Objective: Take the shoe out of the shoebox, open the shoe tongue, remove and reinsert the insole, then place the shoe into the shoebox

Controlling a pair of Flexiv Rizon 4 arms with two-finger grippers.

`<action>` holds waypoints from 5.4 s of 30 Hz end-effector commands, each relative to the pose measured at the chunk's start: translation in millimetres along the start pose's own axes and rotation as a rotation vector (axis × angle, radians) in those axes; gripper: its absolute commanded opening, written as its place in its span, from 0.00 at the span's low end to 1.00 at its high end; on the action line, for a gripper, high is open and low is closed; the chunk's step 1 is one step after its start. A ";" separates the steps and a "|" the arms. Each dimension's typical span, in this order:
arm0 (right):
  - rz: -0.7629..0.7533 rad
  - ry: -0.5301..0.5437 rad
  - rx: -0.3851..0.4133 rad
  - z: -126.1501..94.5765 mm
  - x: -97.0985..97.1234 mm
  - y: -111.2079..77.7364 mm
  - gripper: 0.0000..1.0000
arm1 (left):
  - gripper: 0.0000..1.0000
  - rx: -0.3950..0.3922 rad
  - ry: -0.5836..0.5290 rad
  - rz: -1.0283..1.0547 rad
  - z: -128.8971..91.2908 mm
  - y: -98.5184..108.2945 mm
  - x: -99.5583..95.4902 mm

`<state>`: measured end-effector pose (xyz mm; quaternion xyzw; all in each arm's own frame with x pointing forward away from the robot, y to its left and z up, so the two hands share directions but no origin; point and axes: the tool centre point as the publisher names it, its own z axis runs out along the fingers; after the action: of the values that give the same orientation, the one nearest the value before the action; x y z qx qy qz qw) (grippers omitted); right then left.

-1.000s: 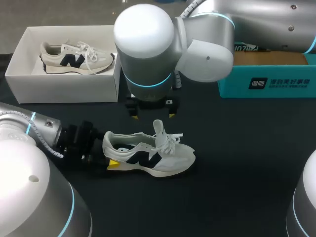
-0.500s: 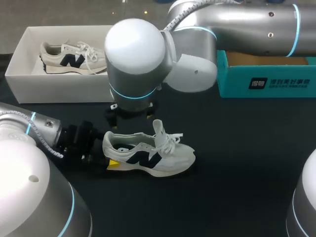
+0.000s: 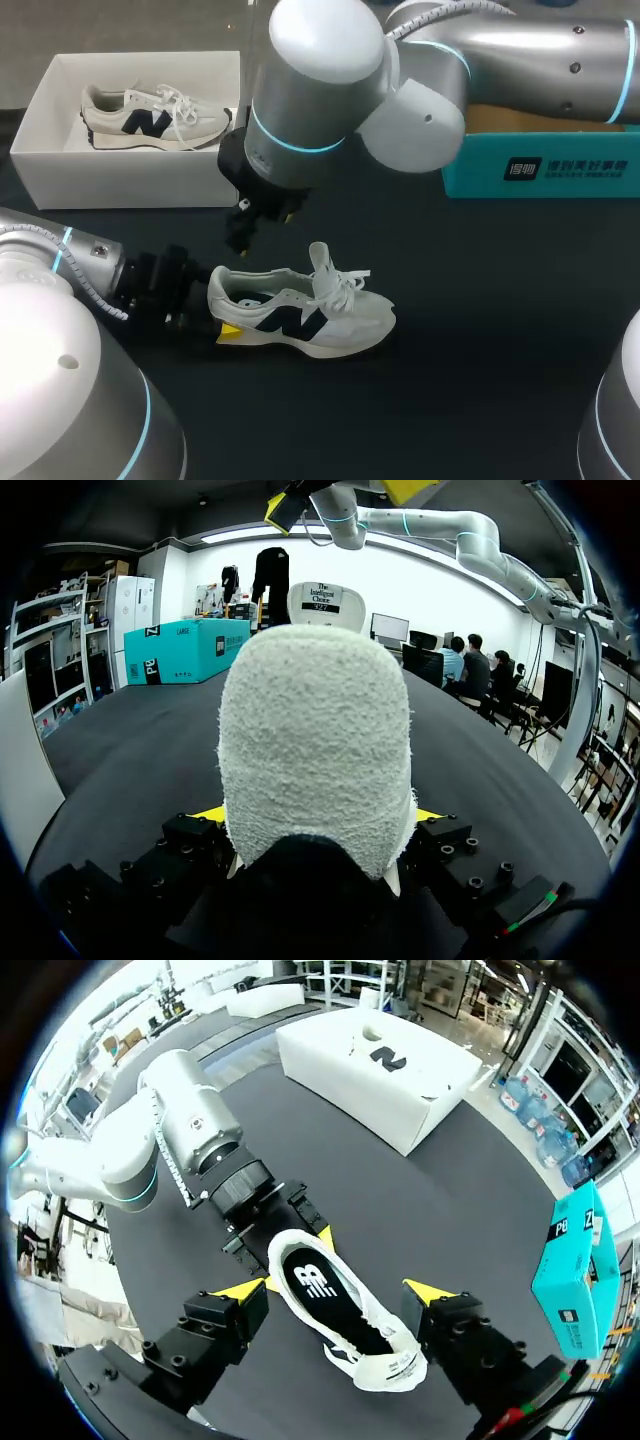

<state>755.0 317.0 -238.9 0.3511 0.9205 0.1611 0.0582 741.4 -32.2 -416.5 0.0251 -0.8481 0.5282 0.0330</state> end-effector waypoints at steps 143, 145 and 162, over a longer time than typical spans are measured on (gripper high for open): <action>-0.389 0.283 0.305 175.5 -6.9 -77.4 0.09 | 0.00 0.001 -0.002 0.000 -0.8 0.0 0.8; -0.388 0.300 0.308 171.7 -7.6 -76.8 0.00 | 0.00 0.001 -0.002 0.000 -0.8 0.0 0.8; -0.475 0.378 0.254 99.1 -10.5 -44.0 0.00 | 0.00 0.001 -0.002 0.000 -0.8 0.0 0.8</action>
<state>756.1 304.8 -366.5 0.0955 0.9816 0.1005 -0.1310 741.3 -31.0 -416.5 0.0249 -0.8475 0.5292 0.0327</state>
